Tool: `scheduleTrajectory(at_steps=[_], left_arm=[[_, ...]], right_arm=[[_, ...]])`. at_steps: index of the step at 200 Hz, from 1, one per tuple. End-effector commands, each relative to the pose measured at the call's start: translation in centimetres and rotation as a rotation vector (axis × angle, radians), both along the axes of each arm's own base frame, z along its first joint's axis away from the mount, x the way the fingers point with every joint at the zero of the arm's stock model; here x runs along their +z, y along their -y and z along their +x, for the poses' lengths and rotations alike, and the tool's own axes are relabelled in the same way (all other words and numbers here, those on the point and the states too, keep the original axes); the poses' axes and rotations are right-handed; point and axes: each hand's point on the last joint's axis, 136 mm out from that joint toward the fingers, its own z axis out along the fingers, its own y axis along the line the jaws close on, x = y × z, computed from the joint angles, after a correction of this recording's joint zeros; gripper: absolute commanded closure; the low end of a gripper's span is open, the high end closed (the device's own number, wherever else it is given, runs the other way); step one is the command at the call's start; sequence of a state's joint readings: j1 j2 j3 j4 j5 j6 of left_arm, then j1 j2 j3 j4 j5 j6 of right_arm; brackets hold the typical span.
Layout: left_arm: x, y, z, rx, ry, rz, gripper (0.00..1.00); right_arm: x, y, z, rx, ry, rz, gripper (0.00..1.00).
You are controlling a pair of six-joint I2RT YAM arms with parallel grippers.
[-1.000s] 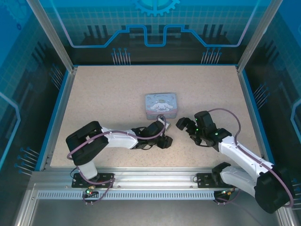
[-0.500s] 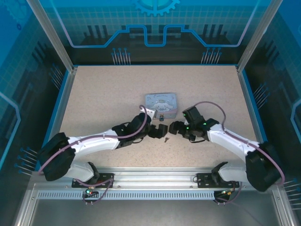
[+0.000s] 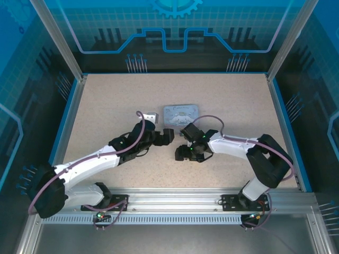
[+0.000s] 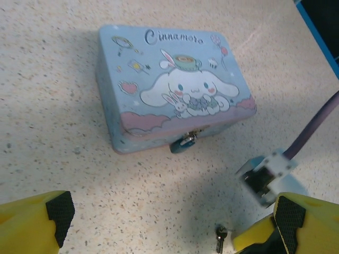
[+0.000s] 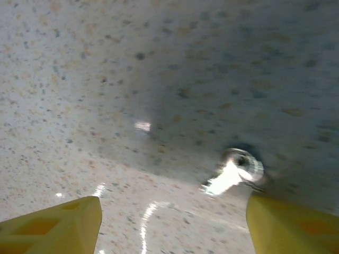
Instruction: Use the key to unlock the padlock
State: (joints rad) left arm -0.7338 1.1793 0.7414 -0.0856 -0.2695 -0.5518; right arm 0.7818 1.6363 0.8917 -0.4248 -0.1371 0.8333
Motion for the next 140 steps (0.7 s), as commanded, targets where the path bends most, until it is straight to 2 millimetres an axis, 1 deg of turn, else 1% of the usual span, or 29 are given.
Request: scheduleTrajectory(at_steps=[1, 9, 22, 30, 51, 78, 106, 121, 140], left_arm=[[-0.3, -1.6, -0.2, 0.042, -0.015, 0.012, 0.01], [-0.2, -1.8, -0.2, 0.047, -0.014, 0.013, 0.01], [-0.1, -2.2, -0.1, 0.055, -0.013, 0.016, 0.01], [-0.1, -2.4, -0.2, 0.060, -0.016, 0.017, 0.01], [0.0, -2.9, -0.1, 0.074, -0.011, 0.008, 0.01], [0.1, -3.0, 0.1, 0.080, -0.013, -0.009, 0.01], [0.0, -2.9, 0.1, 0.076, -0.023, -0.008, 0.01], [0.0, -2.8, 0.1, 0.071, -0.027, -0.012, 0.01], [0.1, -2.7, 0.1, 0.071, -0.028, -0.020, 0.01]], right_arm=[[2.8, -5.5, -0.1, 0.096, 0.028, 0.201, 0.28], [4.1, -6.8, -0.2, 0.140, 0.058, 0.273, 0.30], [5.5, -7.1, 0.0, 0.162, 0.095, 0.292, 0.30], [5.9, -6.4, 0.1, 0.170, 0.114, 0.260, 0.30], [6.2, -3.7, 0.8, 0.190, 0.168, 0.135, 0.31], [5.6, -0.6, 1.7, 0.223, 0.217, -0.013, 0.35], [3.9, 2.5, 2.7, 0.253, 0.242, -0.184, 0.37], [2.9, 3.6, 3.0, 0.254, 0.227, -0.234, 0.39], [1.9, 3.9, 3.1, 0.258, 0.207, -0.244, 0.41]])
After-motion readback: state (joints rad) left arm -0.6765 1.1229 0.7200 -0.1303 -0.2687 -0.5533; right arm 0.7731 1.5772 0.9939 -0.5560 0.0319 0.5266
